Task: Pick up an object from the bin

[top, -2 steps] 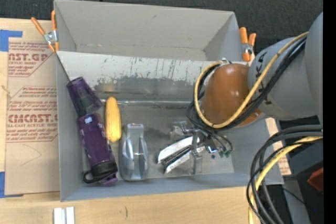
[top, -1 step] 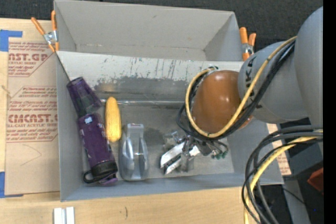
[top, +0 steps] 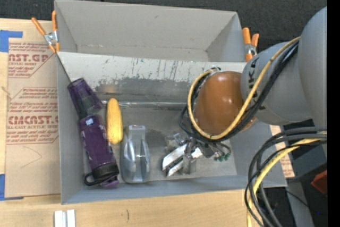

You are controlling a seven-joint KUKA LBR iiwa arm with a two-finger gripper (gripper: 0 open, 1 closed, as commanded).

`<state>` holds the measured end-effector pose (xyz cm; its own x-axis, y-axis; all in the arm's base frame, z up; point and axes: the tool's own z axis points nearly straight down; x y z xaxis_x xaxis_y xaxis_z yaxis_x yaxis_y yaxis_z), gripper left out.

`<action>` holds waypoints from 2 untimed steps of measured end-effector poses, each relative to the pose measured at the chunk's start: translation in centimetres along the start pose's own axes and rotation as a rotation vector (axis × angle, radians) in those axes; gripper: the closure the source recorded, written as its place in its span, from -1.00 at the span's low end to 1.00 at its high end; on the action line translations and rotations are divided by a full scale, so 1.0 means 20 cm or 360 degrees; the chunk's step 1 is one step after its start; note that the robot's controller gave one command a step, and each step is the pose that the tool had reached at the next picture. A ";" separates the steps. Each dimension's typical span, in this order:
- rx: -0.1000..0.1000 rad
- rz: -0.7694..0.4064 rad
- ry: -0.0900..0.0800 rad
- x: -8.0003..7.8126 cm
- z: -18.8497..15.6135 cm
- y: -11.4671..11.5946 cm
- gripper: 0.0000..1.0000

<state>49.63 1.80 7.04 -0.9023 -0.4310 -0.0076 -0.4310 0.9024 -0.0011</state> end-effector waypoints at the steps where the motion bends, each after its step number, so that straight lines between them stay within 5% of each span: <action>1: -0.0002 -0.0023 0.0000 -0.03 -0.57 -0.04 1.00; 2: -0.0002 -0.0023 0.0000 -0.03 -0.57 -0.04 1.00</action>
Offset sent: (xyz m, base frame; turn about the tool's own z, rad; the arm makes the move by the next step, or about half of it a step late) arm 0.0000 0.0000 0.0000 0.0000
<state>50.51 1.32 18.51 -0.8960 -0.4440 -0.0073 -0.4440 0.8960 0.0004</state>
